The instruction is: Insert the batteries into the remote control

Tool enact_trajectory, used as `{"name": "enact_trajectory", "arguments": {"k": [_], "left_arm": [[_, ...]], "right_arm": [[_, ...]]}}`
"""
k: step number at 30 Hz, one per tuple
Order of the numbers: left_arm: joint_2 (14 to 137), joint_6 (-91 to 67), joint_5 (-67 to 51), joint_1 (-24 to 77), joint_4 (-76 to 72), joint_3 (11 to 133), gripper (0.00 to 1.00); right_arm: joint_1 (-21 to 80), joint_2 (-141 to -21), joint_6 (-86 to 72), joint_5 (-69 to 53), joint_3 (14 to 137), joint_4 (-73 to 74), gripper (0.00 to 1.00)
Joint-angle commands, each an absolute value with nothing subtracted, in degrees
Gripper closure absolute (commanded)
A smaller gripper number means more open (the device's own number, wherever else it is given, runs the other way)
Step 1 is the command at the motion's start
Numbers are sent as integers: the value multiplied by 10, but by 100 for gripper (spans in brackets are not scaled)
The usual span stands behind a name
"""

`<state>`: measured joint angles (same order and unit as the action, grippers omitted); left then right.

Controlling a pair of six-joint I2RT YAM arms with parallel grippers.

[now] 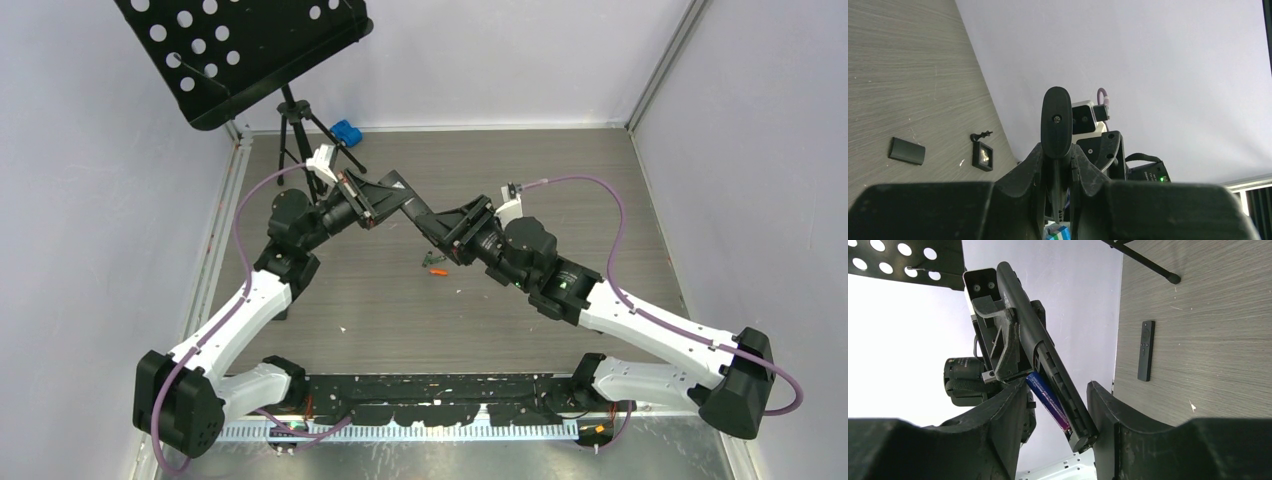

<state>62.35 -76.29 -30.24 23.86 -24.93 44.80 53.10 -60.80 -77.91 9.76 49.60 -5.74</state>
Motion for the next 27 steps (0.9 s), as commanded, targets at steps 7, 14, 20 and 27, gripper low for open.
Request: {"name": "enact_trajectory", "arguments": {"k": [7, 14, 20, 27], "left_arm": [[613, -759, -336, 240, -289, 463, 100], [615, -781, -335, 240, -303, 459, 100], [616, -739, -337, 236, -266, 466, 100], [599, -581, -393, 203, -257, 447, 100]], "right_arm": [[526, -604, -767, 74, 522, -129, 63], [527, -607, -757, 63, 513, -153, 59], [523, -587, -714, 60, 504, -141, 25], [515, -530, -551, 91, 486, -39, 21]]}}
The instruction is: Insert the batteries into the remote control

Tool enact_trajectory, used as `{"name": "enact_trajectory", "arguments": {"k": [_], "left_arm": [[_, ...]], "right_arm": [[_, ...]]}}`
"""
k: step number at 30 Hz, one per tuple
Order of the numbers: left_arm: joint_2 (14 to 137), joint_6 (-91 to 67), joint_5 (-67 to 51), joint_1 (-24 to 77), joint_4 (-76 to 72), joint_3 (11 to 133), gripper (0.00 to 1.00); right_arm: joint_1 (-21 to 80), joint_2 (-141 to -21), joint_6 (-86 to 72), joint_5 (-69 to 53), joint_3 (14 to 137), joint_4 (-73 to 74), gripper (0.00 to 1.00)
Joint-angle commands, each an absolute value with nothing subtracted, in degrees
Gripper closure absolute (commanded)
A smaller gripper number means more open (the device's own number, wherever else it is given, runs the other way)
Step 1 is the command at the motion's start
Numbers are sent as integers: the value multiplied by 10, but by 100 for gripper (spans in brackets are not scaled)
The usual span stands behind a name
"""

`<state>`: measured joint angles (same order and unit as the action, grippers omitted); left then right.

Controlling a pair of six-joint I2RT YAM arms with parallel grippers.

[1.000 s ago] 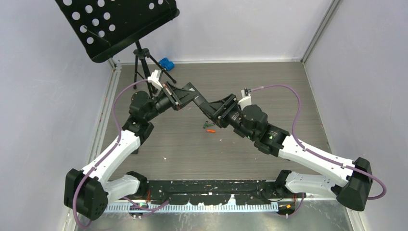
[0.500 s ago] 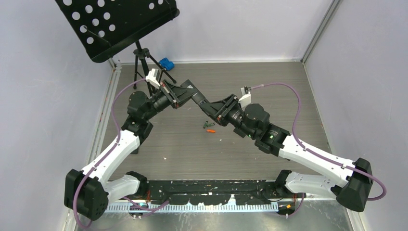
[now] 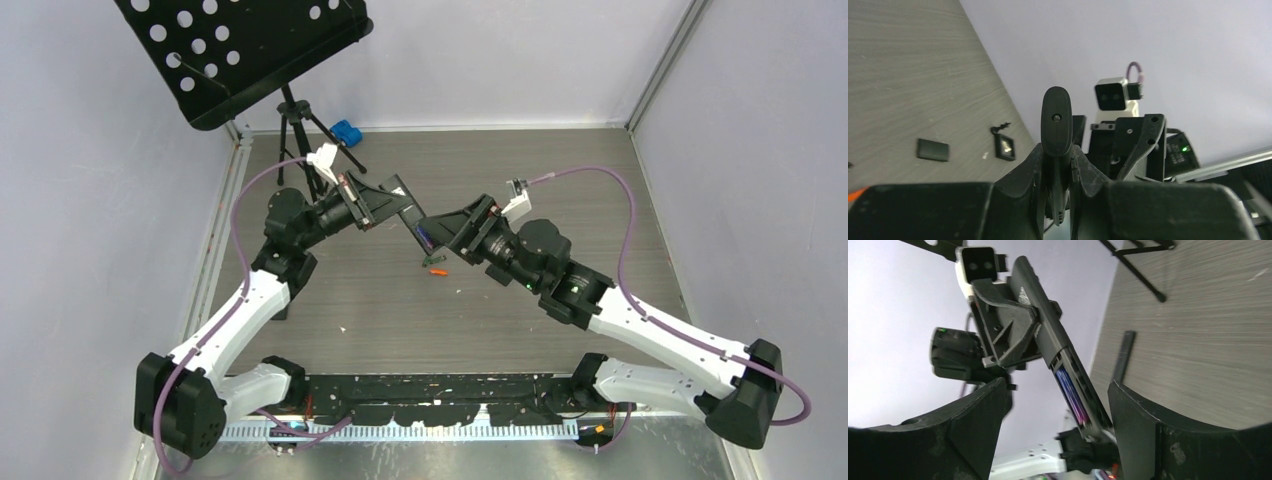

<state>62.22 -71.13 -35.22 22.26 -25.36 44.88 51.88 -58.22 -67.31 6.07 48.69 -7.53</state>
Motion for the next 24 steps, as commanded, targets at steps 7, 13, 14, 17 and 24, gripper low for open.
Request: {"name": "enact_trajectory", "arguments": {"k": [7, 13, 14, 17, 24], "left_arm": [[591, -511, -490, 189, -276, 424, 100], [576, -508, -562, 189, -322, 407, 100], [573, -505, -567, 189, -321, 407, 100], [560, -486, -558, 189, -302, 402, 100], [533, -385, -451, 189, -116, 422, 100]], "right_arm": [[515, -505, -402, 158, 522, 127, 28], [511, -567, -333, 190, 580, 228, 47], [505, -587, -340, 203, 591, 248, 49], [464, -647, -351, 161, 606, 272, 51], [418, -811, -267, 42, 617, 265, 43]]}}
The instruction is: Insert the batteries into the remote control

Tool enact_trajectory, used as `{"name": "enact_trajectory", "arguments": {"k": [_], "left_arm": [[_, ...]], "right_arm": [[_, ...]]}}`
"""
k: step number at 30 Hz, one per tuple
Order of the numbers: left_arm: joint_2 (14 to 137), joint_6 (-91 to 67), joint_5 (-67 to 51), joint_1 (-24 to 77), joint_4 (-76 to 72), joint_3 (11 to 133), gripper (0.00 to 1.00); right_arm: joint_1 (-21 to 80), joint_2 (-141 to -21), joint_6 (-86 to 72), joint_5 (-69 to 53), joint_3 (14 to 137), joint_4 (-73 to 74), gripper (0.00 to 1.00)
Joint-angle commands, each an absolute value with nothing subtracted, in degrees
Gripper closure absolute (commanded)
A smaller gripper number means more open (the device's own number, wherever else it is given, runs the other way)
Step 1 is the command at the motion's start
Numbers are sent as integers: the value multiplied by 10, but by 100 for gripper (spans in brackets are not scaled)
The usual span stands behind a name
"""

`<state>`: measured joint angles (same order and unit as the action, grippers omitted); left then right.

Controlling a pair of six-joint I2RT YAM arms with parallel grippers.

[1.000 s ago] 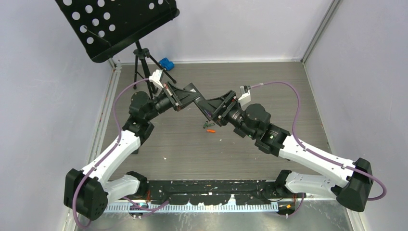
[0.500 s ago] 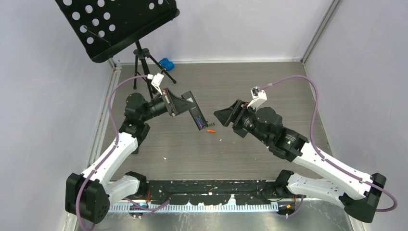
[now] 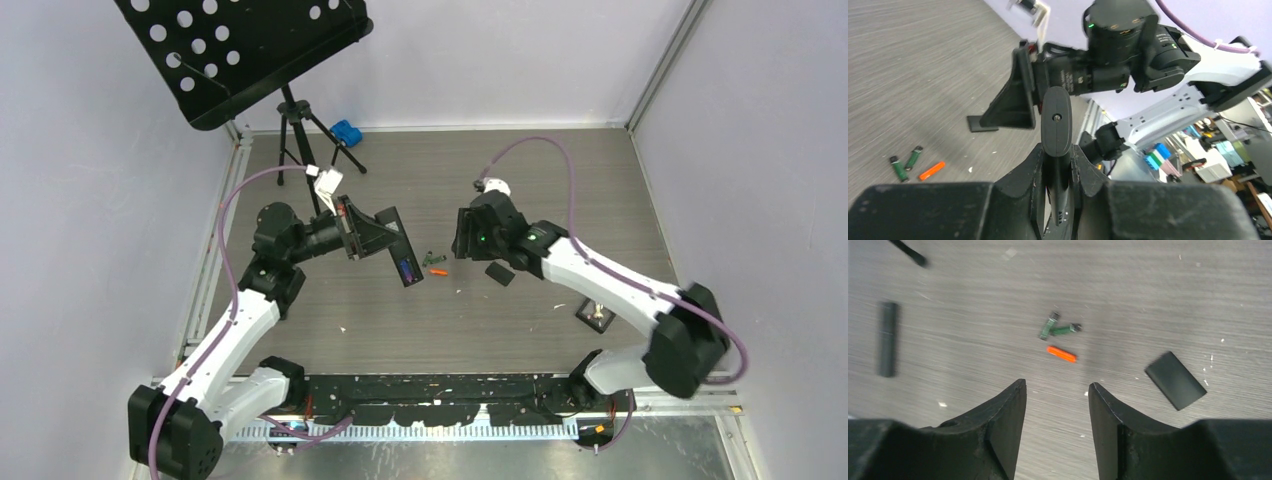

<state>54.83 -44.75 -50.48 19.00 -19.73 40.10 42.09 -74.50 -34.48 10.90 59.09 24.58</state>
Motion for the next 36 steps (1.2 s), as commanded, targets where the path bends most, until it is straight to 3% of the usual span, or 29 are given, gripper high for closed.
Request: {"name": "enact_trajectory", "arguments": {"k": [1, 9, 20, 32, 36], "left_arm": [[535, -384, -449, 189, -113, 422, 100], [549, -393, -439, 189, -101, 428, 100], [552, -377, -427, 189, -74, 453, 100], [544, -387, -425, 188, -79, 458, 100], [545, -393, -425, 188, -81, 458, 100]], "right_arm": [[418, -837, -238, 34, 624, 268, 42], [419, -979, -115, 9, 684, 279, 38], [425, -1072, 14, -75, 742, 285, 41], [436, -1129, 43, -21, 768, 315, 70], [438, -1146, 55, -36, 787, 355, 87]]}}
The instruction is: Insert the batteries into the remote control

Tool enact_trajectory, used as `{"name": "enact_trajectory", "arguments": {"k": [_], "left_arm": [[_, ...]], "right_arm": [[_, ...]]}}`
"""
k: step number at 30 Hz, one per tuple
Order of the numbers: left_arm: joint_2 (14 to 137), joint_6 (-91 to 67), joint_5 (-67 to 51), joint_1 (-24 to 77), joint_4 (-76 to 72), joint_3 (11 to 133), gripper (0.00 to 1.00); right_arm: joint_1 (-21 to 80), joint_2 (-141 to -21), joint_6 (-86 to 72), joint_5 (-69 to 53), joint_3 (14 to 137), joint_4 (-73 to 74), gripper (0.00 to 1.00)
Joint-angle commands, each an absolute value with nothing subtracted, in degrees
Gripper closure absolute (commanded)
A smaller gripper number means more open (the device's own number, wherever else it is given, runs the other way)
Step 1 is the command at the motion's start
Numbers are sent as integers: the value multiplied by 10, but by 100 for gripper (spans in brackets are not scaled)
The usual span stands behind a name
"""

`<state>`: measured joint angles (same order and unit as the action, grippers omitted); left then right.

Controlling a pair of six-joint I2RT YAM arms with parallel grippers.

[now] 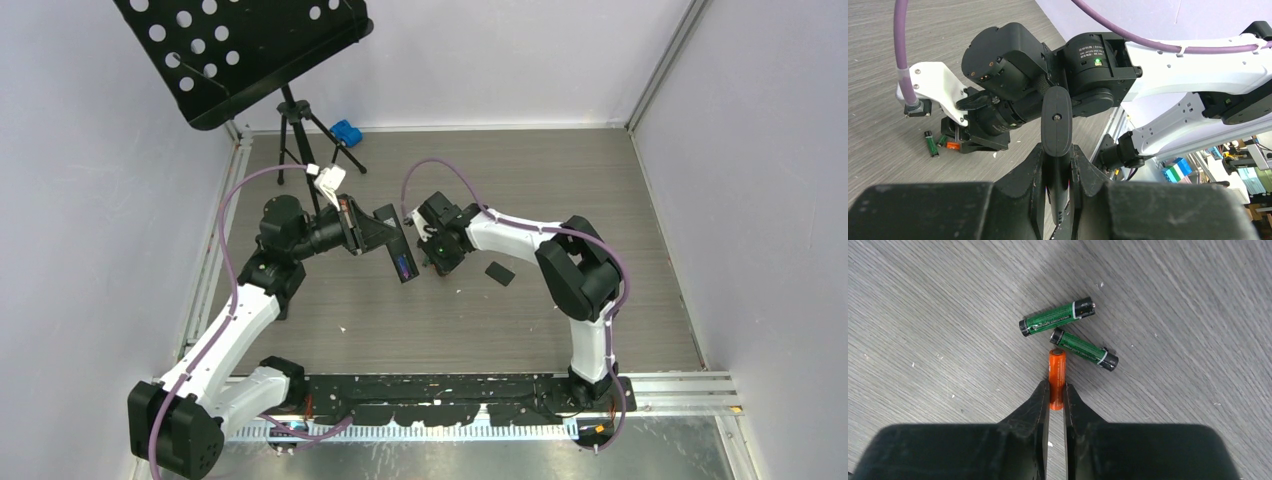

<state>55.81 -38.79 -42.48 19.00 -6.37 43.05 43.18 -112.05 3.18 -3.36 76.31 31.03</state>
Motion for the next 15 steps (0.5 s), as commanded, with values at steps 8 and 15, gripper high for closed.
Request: {"name": "enact_trajectory", "arguments": {"k": [8, 15], "left_arm": [[541, -402, -400, 189, -71, 451, 100], [557, -433, -407, 188, -101, 440, 100]], "right_arm": [[446, -1065, 41, -54, 749, 368, 97], [447, -921, -44, -57, 691, 318, 97]]}}
